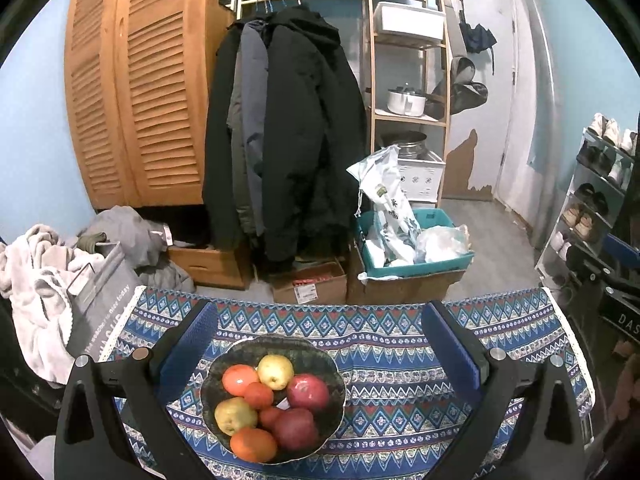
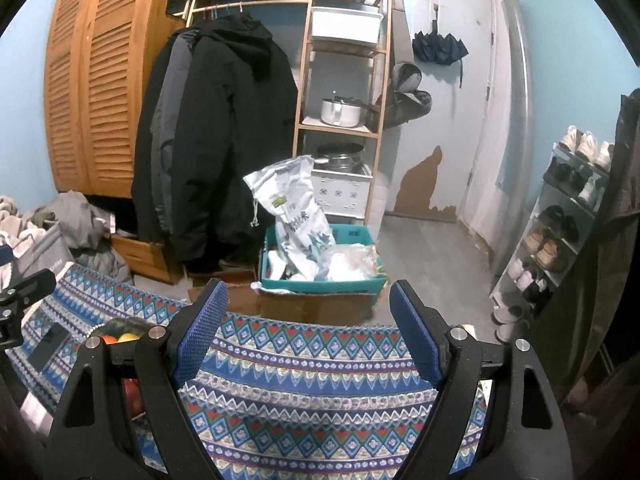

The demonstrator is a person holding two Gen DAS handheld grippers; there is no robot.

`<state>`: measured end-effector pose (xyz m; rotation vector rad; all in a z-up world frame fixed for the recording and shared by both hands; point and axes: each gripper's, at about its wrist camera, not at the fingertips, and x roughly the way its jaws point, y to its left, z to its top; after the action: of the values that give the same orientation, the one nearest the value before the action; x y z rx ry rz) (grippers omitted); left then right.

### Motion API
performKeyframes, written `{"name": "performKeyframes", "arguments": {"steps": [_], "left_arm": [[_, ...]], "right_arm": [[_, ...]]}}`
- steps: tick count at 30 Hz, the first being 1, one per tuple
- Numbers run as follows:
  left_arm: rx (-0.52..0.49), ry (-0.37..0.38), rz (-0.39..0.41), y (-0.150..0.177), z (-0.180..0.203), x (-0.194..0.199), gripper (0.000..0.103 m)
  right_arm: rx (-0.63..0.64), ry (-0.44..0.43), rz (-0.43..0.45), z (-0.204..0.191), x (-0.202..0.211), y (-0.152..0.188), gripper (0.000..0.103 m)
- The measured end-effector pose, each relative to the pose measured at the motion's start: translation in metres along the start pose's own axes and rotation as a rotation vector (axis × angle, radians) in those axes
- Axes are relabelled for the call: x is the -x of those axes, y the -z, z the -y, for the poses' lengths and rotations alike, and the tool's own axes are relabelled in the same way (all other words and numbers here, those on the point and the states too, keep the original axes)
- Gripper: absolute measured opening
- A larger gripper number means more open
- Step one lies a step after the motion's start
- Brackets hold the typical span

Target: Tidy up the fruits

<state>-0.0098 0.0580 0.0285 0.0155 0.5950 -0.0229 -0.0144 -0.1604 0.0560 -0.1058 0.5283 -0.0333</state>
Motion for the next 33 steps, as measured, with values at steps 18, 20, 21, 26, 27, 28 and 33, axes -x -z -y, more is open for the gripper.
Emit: {"name": "performKeyframes", "arguments": {"steps": [18, 20, 21, 26, 27, 28, 33], "left_arm": [[0.0, 0.003, -0.009, 0.0007, 0.0022, -0.0002, 0.102], [0.002, 0.003, -0.011, 0.0008, 0.0022, -0.0004, 0.102], [0.003, 0.003, -0.013, 0.0009, 0.0022, -0.0004, 0.102], [0.005, 0.003, -0.018, -0.0001, 0.0018, -0.001, 0.102], [0.006, 0.002, -0.017, 0.0, 0.0017, -0.0009, 0.102], [0.006, 0.003, -0.015, -0.0001, 0.0018, -0.0006, 0.102], [0.005, 0.001, -0.015, 0.0001, 0.0016, -0.002, 0.102]], "right_arm": [[-0.006, -0.006, -0.01, 0.0036, -0.0023, 0.0027, 0.082], [-0.008, -0.007, -0.011, 0.0032, -0.0024, 0.0026, 0.082], [-0.007, -0.007, -0.012, 0.003, -0.0024, 0.0028, 0.082], [-0.003, -0.004, -0.013, 0.0026, -0.0023, 0.0028, 0.082], [-0.003, -0.003, -0.013, 0.0027, -0.0023, 0.0029, 0.082], [-0.003, -0.002, -0.013, 0.0024, -0.0019, 0.0031, 0.082], [-0.001, -0.004, -0.013, 0.0029, -0.0021, 0.003, 0.082]]}}
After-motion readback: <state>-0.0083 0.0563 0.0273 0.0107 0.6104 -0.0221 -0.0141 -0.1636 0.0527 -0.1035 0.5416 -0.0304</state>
